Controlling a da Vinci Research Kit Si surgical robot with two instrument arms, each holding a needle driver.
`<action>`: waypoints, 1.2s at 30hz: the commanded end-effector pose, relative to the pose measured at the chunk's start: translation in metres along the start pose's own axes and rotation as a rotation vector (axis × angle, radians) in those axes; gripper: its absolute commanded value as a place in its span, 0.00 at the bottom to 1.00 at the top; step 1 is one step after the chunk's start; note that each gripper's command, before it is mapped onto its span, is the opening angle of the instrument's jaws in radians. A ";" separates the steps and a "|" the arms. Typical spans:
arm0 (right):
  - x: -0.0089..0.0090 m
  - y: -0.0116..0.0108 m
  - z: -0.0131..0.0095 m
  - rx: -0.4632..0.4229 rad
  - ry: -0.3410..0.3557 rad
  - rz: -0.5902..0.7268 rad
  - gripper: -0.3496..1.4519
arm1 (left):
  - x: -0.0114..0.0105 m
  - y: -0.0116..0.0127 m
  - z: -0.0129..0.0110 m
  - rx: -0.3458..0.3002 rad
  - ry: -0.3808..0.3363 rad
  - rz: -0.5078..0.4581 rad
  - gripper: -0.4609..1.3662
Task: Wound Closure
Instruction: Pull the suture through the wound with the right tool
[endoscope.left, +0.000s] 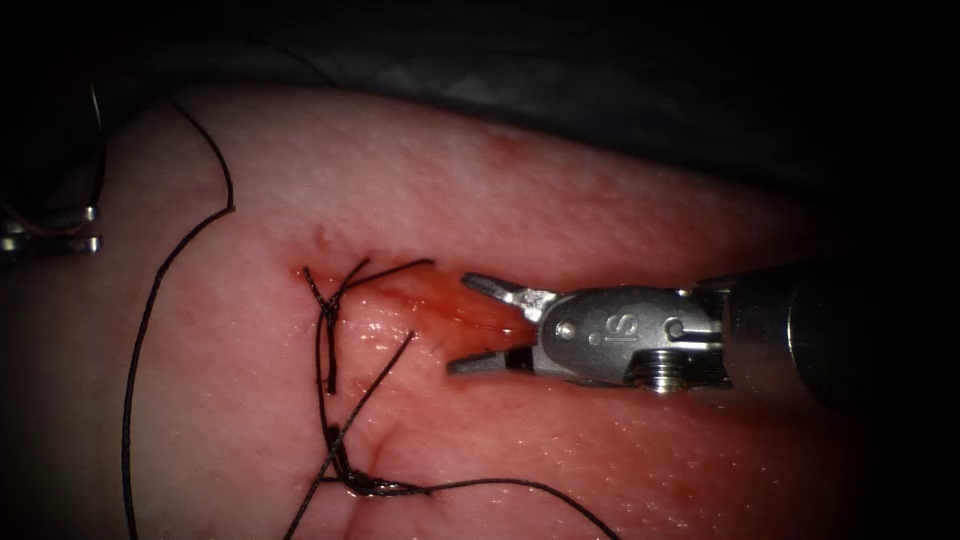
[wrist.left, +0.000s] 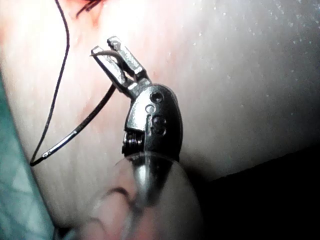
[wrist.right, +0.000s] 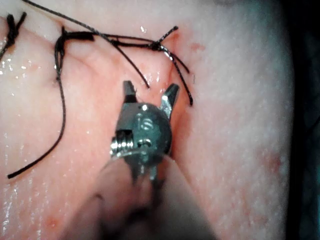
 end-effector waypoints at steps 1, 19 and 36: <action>-0.0002 -0.0003 0.0007 0.013 0.005 -0.005 0.70 | 0.0000 0.0000 0.0000 -0.008 0.000 0.000 0.06; -0.0010 -0.0008 0.0031 0.012 0.012 -0.015 0.24 | 0.0000 0.0001 0.0001 -0.007 -0.001 0.000 0.06; -0.0014 -0.0015 0.0044 0.051 0.028 -0.031 0.00 | 0.0001 -0.0001 0.0002 -0.008 0.000 -0.001 0.06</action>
